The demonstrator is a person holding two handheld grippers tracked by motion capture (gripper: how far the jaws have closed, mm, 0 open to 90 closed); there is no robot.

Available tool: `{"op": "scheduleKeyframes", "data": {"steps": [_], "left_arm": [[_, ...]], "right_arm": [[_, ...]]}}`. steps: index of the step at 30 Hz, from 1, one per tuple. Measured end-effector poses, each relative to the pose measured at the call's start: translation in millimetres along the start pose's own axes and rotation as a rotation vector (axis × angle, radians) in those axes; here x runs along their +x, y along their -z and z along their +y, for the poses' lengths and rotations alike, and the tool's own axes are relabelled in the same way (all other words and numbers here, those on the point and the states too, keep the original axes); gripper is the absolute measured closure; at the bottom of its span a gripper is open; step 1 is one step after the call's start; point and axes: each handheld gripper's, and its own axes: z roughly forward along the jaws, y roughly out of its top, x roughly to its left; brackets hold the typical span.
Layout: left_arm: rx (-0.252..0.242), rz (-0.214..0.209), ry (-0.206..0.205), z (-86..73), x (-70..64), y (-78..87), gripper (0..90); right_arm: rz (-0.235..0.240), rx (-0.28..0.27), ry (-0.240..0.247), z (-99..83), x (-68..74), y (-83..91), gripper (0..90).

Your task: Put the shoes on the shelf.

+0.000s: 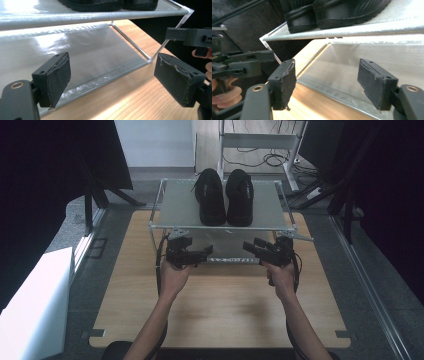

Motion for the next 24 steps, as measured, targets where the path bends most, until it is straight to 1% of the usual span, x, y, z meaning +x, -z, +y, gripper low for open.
{"op": "scheduleKeyframes", "data": {"steps": [1, 2, 3, 4, 6, 7, 8, 10, 11, 12, 13, 14, 15, 16, 17, 18, 19, 21, 22, 24], "left_arm": [[-0.002, 0.013, -0.012, -2.6, -0.7, 3.3, 12.7], [-0.002, 0.013, -0.012, -2.6, -0.7, 3.3, 12.5], [-0.004, 0.019, -0.022, -4.0, -1.3, 5.1, 12.5], [-0.006, 0.028, -0.037, -5.7, -2.2, 7.3, 12.0], [-0.008, 0.038, -0.052, -7.9, -3.7, 10.2, 9.7], [-0.007, 0.041, -0.06, -9.2, -4.6, 11.5, 9.7], [0.001, 0.051, -0.082, -12.1, -6.7, 13.8, 8.1], [0.007, 0.055, -0.09, -13.1, -7.4, 14.6, 6.7], [0.018, 0.058, -0.108, -15.9, -8.3, 16.5, 5.4], [0.021, 0.059, -0.114, -17.8, -8.4, 18.0, 4.8], [0.021, 0.059, -0.114, -17.8, -8.4, 18.0, 4.5], [0.021, 0.056, -0.117, -20.5, -7.4, 20.3, 3.7], [0.021, 0.056, -0.117, -20.5, -7.4, 20.3, 3.1], [0.024, 0.056, -0.117, -22.1, -6.5, 21.7, 2.5], [0.029, 0.061, -0.119, -23.8, -5.5, 23.1, 2.5], [0.033, 0.064, -0.123, -26.0, -4.1, 24.9, 1.2], [0.039, 0.064, -0.126, -27.7, -3.0, 26.4, 1.2], [0.049, 0.065, -0.133, -32.0, -0.4, 31.9, 0.0], [0.049, 0.065, -0.133, -32.0, -0.4, 31.9, 0.0], [0.048, 0.056, -0.13, -34.5, 1.6, 36.9, 0.0]], "right_arm": [[-0.005, 0.003, 0.013, -0.6, 0.1, 1.8, 26.7], [-0.005, 0.003, 0.013, -0.6, 0.1, 1.8, 26.7], [-0.008, 0.006, 0.026, -1.2, 0.2, 2.8, 24.6], [-0.013, 0.015, 0.037, -1.9, 0.9, 4.2, 22.5], [-0.018, 0.046, 0.077, -5.2, 2.3, 8.1, 19.9], [-0.018, 0.046, 0.077, -5.2, 2.3, 8.1, 19.9], [-0.017, 0.063, 0.098, -8.1, 3.3, 11.2, 18.7], [-0.017, 0.07, 0.103, -9.3, 3.7, 12.7, 17.9], [-0.02, 0.083, 0.118, -11.1, 4.3, 15.5, 16.7], [-0.019, 0.086, 0.121, -11.8, 4.6, 16.7, 16.5], [-0.019, 0.086, 0.121, -11.8, 4.6, 16.7, 16.5], [-0.018, 0.094, 0.128, -13.2, 4.9, 21.2, 15.1], [-0.018, 0.094, 0.128, -13.2, 4.9, 21.2, 15.1], [-0.02, 0.094, 0.131, -14.3, 4.8, 25.4, 15.0], [-0.02, 0.094, 0.131, -14.3, 4.8, 25.4, 15.0], [-0.03, 0.1, 0.141, -15.5, 3.3, 30.7, 14.7], [-0.03, 0.1, 0.141, -15.5, 3.3, 30.7, 14.7], [-0.049, 0.109, 0.155, -17.5, 2.2, 37.8, 14.3], [-0.049, 0.109, 0.155, -17.5, 2.2, 37.8, 14.3], [-0.054, 0.12, 0.163, -18.3, 1.8, 42.2, 13.8]]}}
